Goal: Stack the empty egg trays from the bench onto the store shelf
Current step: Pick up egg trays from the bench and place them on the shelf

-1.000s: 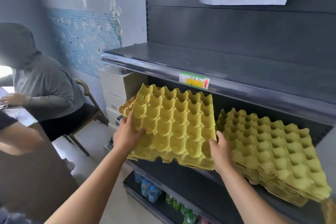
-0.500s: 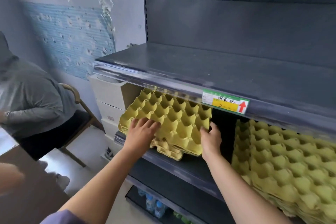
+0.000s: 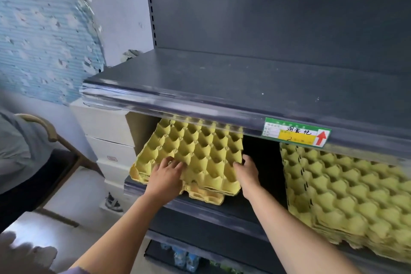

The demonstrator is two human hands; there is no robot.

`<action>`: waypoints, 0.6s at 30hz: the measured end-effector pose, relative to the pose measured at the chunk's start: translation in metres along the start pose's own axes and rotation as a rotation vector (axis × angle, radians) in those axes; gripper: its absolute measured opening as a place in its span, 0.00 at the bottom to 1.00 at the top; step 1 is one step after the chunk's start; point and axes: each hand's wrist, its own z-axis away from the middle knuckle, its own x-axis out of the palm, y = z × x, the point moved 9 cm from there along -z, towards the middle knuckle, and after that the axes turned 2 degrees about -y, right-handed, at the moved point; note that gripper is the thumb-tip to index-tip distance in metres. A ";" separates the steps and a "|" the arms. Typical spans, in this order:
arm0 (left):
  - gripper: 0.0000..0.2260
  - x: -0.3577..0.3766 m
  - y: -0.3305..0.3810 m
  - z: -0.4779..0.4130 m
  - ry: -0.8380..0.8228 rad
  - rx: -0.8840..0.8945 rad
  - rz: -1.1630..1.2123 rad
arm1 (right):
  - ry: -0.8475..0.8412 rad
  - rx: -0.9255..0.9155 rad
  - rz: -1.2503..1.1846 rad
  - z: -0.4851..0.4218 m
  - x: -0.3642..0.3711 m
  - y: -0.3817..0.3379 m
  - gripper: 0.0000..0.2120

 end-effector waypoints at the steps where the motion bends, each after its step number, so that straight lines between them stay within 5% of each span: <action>1: 0.25 -0.001 0.001 -0.001 0.003 -0.004 0.013 | -0.007 -0.012 0.027 0.000 0.000 -0.001 0.21; 10: 0.16 -0.040 0.029 -0.009 0.180 0.076 0.069 | -0.043 -0.224 0.380 0.010 -0.008 -0.018 0.23; 18: 0.13 -0.066 0.112 -0.008 0.226 0.204 0.090 | 0.195 -0.626 0.802 0.058 -0.082 -0.045 0.20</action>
